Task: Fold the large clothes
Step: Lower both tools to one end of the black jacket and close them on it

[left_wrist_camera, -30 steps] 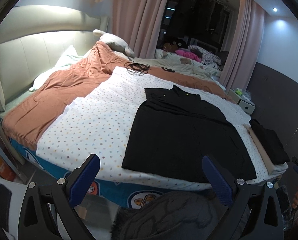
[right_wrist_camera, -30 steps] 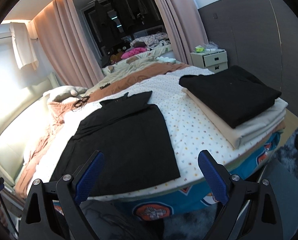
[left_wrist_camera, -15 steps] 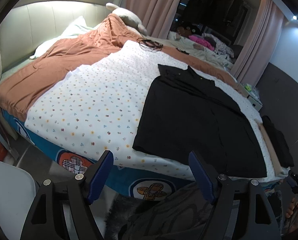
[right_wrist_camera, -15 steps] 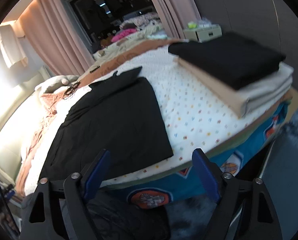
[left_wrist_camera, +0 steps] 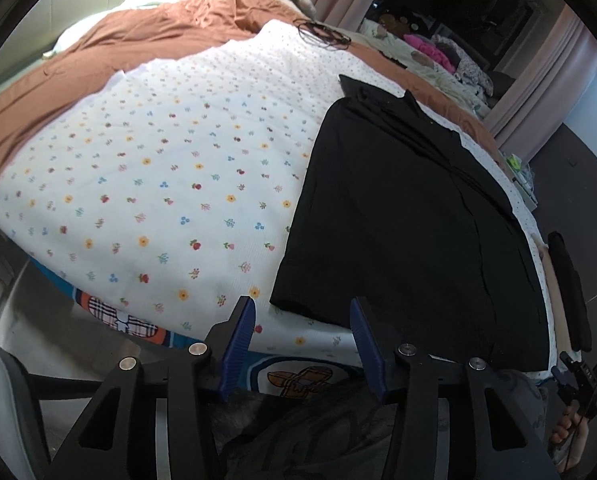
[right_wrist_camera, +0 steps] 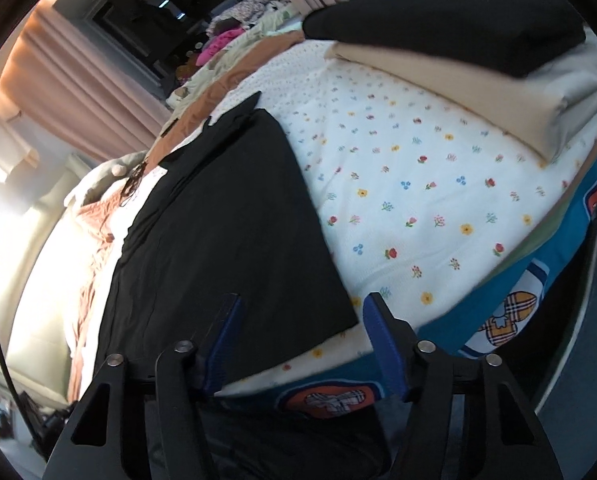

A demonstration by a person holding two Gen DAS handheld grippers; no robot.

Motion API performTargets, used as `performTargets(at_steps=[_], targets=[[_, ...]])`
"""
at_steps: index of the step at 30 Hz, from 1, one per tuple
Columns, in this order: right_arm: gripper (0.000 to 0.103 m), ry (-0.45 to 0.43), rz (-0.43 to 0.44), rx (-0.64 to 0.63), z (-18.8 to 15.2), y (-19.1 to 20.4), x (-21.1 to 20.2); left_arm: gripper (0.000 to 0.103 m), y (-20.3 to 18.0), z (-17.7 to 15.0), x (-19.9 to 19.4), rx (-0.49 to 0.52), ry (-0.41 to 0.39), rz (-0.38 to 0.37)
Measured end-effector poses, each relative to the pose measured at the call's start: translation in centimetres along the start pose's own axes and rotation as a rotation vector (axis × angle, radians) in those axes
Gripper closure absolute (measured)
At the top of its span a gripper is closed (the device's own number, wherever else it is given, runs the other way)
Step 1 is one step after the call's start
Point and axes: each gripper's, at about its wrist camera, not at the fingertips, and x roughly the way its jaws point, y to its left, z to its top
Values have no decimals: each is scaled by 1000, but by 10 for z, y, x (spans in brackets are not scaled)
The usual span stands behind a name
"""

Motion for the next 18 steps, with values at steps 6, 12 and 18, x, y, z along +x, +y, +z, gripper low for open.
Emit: performTargets(at_steps=[6,12,18], targets=[[45,41,17,54,5,-13,26,57,8,9,29,-44,60,-16],[45,54,73,66,4,-19,29,58,17,14,34,-76,64,-47],[46,34,323,144,-1,-21,25,59,33,17,35,-195,98,-204]])
